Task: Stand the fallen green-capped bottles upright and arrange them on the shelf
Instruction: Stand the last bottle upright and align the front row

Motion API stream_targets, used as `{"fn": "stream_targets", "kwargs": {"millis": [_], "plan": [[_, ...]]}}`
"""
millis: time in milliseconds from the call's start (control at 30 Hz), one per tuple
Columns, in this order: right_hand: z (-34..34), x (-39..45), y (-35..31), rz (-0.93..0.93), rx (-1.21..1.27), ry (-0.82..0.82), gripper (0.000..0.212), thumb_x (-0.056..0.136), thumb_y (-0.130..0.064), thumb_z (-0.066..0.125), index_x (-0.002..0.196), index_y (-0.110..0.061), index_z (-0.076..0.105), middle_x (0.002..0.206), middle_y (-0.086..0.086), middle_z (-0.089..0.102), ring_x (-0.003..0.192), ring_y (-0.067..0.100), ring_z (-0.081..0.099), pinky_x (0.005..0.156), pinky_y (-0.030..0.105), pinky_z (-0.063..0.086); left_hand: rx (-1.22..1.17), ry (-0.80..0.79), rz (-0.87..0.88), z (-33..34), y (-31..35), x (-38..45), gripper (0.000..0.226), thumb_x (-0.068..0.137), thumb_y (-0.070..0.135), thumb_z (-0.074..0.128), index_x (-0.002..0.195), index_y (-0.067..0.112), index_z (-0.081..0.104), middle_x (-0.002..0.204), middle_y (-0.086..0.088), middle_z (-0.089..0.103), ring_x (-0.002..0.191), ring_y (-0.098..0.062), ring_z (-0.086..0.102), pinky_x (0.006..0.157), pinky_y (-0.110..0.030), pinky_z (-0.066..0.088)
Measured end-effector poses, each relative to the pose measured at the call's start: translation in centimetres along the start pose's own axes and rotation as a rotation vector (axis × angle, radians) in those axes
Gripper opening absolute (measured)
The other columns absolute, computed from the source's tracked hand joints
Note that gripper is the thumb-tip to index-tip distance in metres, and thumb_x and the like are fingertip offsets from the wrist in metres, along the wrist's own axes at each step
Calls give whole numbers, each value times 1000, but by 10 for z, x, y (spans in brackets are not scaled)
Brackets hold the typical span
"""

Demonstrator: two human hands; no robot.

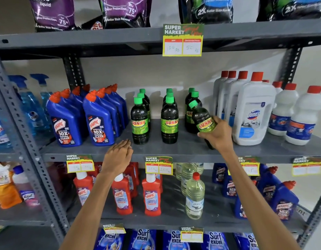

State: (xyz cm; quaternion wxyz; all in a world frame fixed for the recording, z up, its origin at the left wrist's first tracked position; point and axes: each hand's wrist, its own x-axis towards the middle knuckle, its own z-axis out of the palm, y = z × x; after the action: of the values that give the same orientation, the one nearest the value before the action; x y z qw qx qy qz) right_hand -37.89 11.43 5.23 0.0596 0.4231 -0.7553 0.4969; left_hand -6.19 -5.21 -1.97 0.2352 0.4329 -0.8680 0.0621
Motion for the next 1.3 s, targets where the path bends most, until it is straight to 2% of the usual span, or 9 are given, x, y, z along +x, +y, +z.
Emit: {"fn": "stream_targets", "kwargs": {"millis": [100,233,400,567,700,967,1100,1233,1300], "plan": [[12,3,-7,-3,135,93,71,50,-29,92,112,-11,62,106,11,69,101,28,64,86,41,55,3,-3,-8,-2,1,-1,56,97,35,22,141,9,46,148,-6,46,138,-19,42,116,-36,28],[29,8,-15,51,224,160,89,50,-27,94,123,-8,46,123,13,54,113,27,54,98,40,48,-4,-10,-9,-3,3,-1,61,94,37,19,141,9,45,149,-5,45,139,-19,41,117,-37,29],[44,11,-10,73,208,175,93,47,-29,95,119,-9,39,124,15,49,115,30,51,98,42,47,-12,0,-4,-1,1,0,54,99,34,24,142,9,44,149,-5,44,139,-19,41,117,-37,29],[47,12,1,81,190,116,98,48,-29,95,124,-7,37,129,18,46,122,32,47,103,44,45,-8,27,8,2,-1,1,59,95,36,22,139,9,48,146,-6,49,136,-20,45,115,-38,32],[48,10,16,159,151,6,89,55,-26,92,124,-1,42,128,19,53,122,31,50,99,38,44,4,56,15,5,-2,2,58,95,36,23,136,8,51,143,-7,52,133,-21,49,113,-39,36],[47,6,15,128,162,-11,82,58,-26,89,125,-2,47,124,16,61,119,30,55,98,39,48,-12,92,26,7,-3,2,57,95,34,23,136,7,52,142,-8,53,132,-22,50,112,-39,36],[43,4,14,129,182,-51,90,58,-28,90,129,-1,41,130,15,56,126,30,49,102,40,45,-196,194,-44,-3,16,-9,45,100,28,39,141,11,46,144,-9,51,129,-24,51,110,-41,38],[41,5,16,140,151,-141,86,61,-22,89,128,0,40,130,17,56,124,32,51,99,38,44,-495,340,21,-20,83,-32,40,97,26,51,137,21,50,131,-1,63,94,-23,69,87,-35,57],[41,6,16,154,134,-160,80,63,-17,88,126,0,41,129,18,58,123,33,53,97,35,44,-626,332,19,-23,119,-21,45,94,27,57,138,21,49,130,3,63,97,-19,68,88,-31,55]]}}
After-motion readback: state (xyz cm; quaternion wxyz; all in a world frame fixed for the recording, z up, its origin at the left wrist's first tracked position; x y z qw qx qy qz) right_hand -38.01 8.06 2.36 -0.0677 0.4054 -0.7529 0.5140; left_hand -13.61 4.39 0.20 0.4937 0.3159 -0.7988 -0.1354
